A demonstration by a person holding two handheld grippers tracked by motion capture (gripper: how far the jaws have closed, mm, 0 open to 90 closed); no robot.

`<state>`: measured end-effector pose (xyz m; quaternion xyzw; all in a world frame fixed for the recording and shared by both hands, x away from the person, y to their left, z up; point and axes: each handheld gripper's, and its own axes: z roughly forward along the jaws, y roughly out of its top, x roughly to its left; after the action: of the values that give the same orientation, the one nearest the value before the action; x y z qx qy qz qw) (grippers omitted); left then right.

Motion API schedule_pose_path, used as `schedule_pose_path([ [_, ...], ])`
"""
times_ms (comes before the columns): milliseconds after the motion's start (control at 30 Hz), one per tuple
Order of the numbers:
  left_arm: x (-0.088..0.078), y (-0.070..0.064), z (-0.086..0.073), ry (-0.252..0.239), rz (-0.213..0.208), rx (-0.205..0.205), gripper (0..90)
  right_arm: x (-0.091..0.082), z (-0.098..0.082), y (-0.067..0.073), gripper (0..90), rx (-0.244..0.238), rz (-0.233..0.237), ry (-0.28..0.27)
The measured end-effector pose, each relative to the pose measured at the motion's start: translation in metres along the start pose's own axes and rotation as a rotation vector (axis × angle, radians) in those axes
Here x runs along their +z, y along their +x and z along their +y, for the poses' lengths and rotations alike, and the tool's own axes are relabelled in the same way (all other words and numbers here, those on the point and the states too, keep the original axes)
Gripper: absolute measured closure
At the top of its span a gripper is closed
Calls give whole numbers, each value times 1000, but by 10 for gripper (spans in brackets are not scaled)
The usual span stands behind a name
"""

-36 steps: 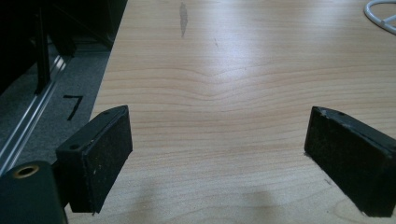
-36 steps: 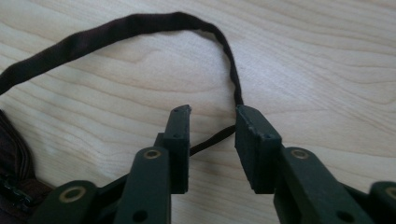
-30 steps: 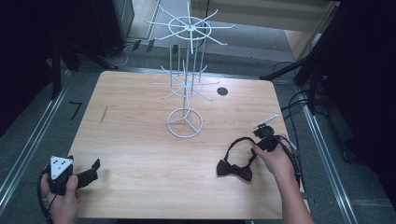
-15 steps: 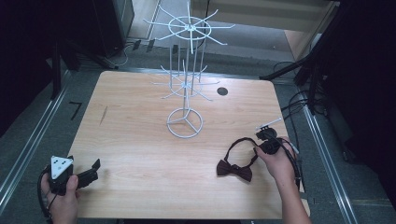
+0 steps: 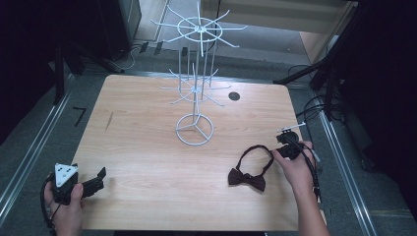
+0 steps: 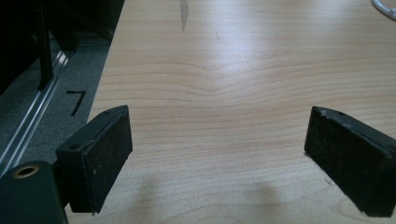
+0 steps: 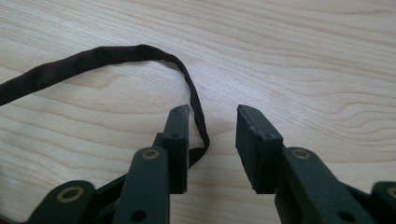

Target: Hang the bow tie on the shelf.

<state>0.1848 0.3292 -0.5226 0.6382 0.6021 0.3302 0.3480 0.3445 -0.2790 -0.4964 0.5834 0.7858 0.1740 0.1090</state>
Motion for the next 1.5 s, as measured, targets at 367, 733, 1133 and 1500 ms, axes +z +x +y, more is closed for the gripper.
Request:
schedule_pose_path([
  [367, 0, 0, 0, 5, -2, 3, 84, 17, 3, 6, 900, -48, 12, 56],
  [733, 0, -1, 0, 4, -1, 3, 84, -13, 6, 25, 900, -93, 37, -206],
  [1133, 0, -1, 0, 2, -3, 2, 84, -51, 8, 53, 900, -104, 115, -516],
  [1500, 0, -1, 0, 1, -4, 5, 84, -77, 16, 75, 900, -144, 148, -651],
])
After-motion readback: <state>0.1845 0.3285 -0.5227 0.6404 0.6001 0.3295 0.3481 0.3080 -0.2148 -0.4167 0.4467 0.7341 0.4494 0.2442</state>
